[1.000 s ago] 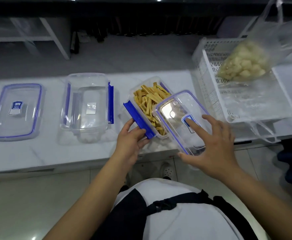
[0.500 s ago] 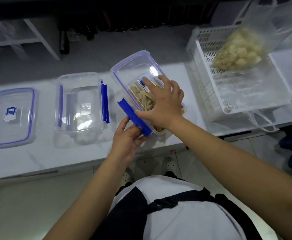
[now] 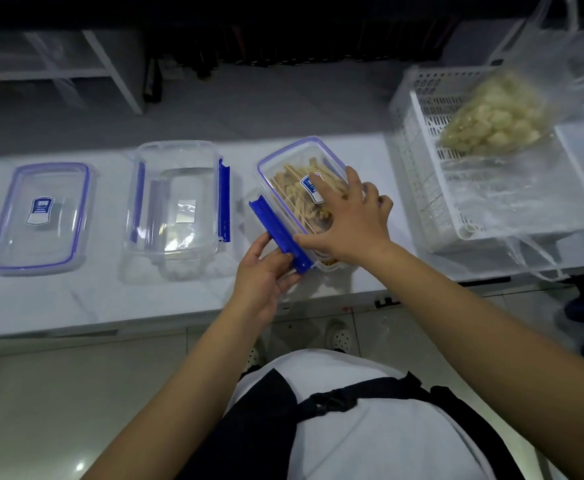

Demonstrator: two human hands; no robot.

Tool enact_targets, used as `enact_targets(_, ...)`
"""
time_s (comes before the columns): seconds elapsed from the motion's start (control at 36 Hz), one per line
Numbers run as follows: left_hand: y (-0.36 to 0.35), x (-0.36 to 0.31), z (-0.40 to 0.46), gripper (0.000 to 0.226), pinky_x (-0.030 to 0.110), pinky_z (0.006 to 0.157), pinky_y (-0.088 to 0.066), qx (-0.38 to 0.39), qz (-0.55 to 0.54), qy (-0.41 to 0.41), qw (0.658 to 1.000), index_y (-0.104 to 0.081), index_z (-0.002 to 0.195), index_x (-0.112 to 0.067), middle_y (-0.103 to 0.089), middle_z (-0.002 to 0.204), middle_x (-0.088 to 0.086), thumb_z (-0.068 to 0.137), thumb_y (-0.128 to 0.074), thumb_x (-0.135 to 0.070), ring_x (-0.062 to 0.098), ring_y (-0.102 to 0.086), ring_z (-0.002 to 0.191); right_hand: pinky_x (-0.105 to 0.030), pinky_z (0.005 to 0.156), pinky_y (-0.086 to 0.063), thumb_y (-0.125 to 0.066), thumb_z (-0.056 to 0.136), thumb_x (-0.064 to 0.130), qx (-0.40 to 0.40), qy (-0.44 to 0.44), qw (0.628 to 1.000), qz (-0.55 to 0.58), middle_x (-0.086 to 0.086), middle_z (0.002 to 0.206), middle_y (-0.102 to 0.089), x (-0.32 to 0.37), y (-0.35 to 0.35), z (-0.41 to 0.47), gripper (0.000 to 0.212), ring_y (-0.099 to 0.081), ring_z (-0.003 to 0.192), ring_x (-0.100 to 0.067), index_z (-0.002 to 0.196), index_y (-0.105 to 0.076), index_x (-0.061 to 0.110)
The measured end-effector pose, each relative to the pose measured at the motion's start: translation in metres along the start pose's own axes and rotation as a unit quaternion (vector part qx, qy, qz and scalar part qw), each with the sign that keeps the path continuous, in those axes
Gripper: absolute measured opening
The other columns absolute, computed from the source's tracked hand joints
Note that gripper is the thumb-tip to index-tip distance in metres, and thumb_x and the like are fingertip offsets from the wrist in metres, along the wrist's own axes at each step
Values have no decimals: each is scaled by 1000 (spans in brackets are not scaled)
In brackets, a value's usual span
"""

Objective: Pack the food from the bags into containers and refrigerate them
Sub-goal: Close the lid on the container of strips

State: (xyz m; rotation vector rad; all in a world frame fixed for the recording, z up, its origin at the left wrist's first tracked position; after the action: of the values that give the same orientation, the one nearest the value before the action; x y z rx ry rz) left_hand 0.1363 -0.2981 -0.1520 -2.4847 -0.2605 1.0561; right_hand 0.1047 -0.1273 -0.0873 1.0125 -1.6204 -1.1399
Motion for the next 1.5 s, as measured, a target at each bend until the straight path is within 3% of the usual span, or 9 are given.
enact_targets(0.11,0,0,-1,58,33,69,-62,4,1,0,1000,-48,143,-21,-76,111,15,93,-62,5,31,-76,97,-59,112,-17,-58,61,87,23,-6,1000,-3,-7,164,3,-2,-1,-7,107,-12,144,-43,151,-10,54)
enact_targets(0.5,4,1,-6,60,37,77,-63,15,54,-6,998,-47,146,-19,-76,112,15,92,-66,1,30,-75,99,-59,108,-20,-40,57,91,-14,-20,999,-27,-5,163,-6,-5,-14,-41,100,-17,138,-46,147,-9,58)
enact_targets(0.69,5,-1,-6,60,40,80,-63,11,78,-9,997,-47,146,-21,-75,114,12,93,-68,-4,30,-75,99,-59,112,-17,-24,69,98,37,7,999,-27,2,166,10,-8,-16,-43,91,-4,145,-44,147,7,62)
enact_targets(0.78,7,-5,-2,62,44,82,-63,-4,102,-16,995,-47,147,-20,-75,114,14,92,-69,-2,30,-76,96,-58,116,-19,-34,82,86,100,24,995,10,9,167,10,-14,-10,-46,80,-3,149,-41,150,0,59)
enact_targets(0.86,9,-15,0,62,36,70,-64,-17,130,-32,991,-48,147,-20,-74,111,16,91,-69,-2,27,-77,90,-56,119,-16,-50,80,79,160,41,986,-4,9,168,4,-16,2,-42,85,-6,152,-39,151,-9,57)
enact_targets(1.0,6,-29,5,59,25,61,-60,-18,161,-36,986,-51,145,-24,-79,93,6,92,-66,-3,21,-78,81,-64,118,-2,-69,71,72,159,115,976,-97,7,168,8,5,24,-12,102,11,154,-26,153,-11,51)
enact_targets(1.17,-6,-41,14,64,30,58,-60,-23,155,-40,987,-45,146,-36,-77,105,4,92,-73,-16,19,-78,85,-48,120,-21,-83,58,68,228,141,957,-115,2,169,0,26,23,10,131,-2,155,-23,158,-3,41)
enact_targets(1.39,-14,-52,19,67,27,52,-58,-49,210,-68,974,-45,148,-33,-70,105,-2,92,-73,-13,13,-76,83,-45,114,-36,-85,60,64,206,121,961,-136,-2,167,-14,27,22,3,127,-19,152,-29,159,-11,36)
enact_targets(1.5,-20,-56,21,60,31,57,-62,-51,272,-81,957,-48,146,-34,-71,107,0,94,-71,-15,18,-73,96,-44,109,-40,-86,56,65,196,121,962,-145,-2,165,-22,30,25,5,124,-28,148,-29,157,-19,36)
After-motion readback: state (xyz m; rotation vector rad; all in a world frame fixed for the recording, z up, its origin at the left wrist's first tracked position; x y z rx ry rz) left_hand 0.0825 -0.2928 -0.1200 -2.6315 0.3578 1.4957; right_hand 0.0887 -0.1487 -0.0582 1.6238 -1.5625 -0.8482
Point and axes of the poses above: each hand's wrist, its own z-axis towards the middle knuckle, its own y-axis out of the back of the hand, x = y × z, the point moved 9 cm from there along z, towards the middle knuckle
